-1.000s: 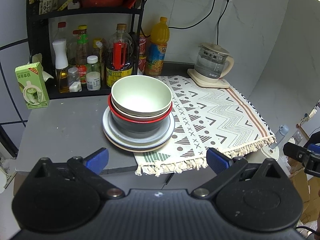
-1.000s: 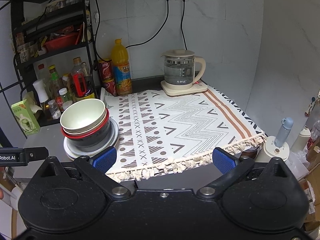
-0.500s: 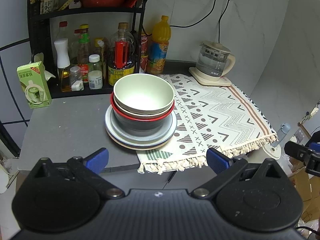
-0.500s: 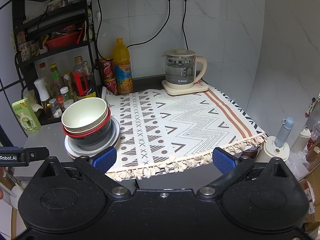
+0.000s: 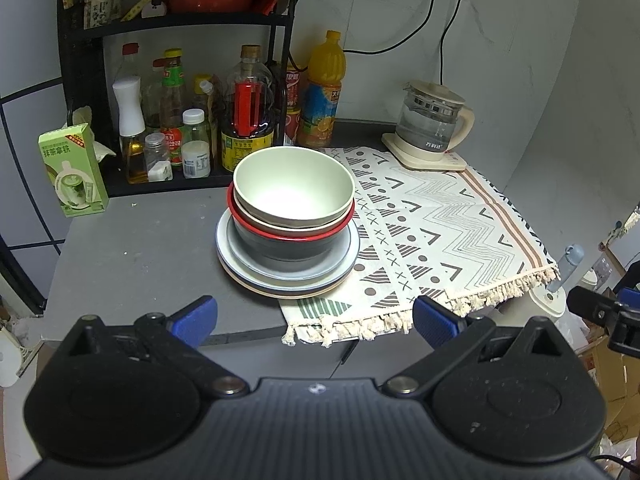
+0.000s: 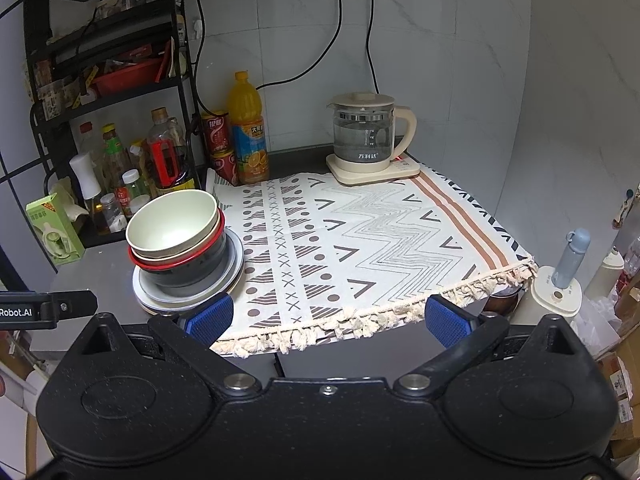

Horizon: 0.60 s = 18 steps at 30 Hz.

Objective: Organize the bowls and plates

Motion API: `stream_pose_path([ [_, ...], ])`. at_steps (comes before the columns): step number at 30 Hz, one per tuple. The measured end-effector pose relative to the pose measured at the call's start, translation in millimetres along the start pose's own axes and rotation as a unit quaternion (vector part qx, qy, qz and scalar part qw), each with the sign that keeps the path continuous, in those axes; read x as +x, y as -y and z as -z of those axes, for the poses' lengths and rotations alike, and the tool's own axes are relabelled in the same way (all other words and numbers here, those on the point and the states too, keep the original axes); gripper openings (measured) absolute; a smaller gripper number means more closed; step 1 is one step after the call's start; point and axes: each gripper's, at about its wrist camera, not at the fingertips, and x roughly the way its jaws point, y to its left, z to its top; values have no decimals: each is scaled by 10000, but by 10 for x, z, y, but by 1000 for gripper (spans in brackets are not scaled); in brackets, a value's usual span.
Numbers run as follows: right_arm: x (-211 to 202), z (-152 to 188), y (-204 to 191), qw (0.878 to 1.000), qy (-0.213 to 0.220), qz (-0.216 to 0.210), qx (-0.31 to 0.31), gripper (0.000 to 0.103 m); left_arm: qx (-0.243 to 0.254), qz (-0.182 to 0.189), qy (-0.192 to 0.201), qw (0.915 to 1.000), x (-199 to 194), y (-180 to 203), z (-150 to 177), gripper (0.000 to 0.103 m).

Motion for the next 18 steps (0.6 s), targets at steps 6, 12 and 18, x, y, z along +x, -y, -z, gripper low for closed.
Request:
stream_pose_path([
  [6, 13, -3, -6, 10000, -31, -37, 5, 103, 34, 27, -29, 10000, 13, 11, 8, 103],
  [12, 25, -6, -17, 10000, -46, -43, 35, 103, 74, 19, -40, 10000, 15, 26, -20, 103],
  [18, 14, 6, 21, 9999, -40, -56, 96, 103, 120, 20, -64, 9999, 21, 67, -33, 103],
])
